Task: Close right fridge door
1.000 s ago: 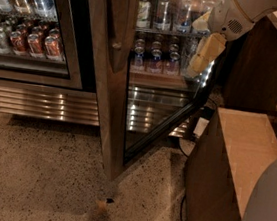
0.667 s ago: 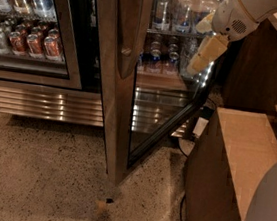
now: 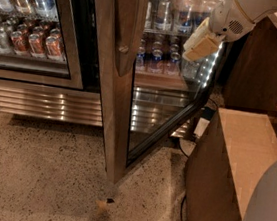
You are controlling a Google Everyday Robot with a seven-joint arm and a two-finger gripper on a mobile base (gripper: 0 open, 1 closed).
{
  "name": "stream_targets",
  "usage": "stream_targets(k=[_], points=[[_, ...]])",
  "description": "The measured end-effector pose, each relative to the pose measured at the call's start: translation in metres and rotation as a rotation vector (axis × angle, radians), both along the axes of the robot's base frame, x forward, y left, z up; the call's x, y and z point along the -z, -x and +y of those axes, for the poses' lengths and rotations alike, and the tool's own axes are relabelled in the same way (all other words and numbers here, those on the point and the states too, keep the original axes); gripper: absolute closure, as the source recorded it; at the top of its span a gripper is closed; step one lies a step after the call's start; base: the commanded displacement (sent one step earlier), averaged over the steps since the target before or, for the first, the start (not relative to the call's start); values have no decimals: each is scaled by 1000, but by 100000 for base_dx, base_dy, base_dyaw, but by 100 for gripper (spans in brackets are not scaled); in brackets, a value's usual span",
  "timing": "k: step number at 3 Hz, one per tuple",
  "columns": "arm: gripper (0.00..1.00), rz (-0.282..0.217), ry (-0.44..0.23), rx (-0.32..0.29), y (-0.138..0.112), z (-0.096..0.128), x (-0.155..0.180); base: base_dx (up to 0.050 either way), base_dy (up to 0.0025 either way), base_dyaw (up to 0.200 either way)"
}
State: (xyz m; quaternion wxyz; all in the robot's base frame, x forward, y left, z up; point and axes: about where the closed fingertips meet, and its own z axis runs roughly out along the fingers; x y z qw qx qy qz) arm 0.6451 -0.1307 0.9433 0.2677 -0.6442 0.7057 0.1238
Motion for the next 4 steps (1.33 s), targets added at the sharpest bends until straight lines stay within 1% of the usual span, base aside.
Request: stream_targets(k=[1, 2, 3, 4], points=[[100, 0, 0, 0, 0, 0, 0, 3585, 255, 13953], [100, 0, 0, 0, 0, 0, 0, 4132, -227, -11314], [100, 0, 0, 0, 0, 0, 0, 3989, 240, 11976], [100, 0, 0, 0, 0, 0, 0, 4487, 200, 8463]])
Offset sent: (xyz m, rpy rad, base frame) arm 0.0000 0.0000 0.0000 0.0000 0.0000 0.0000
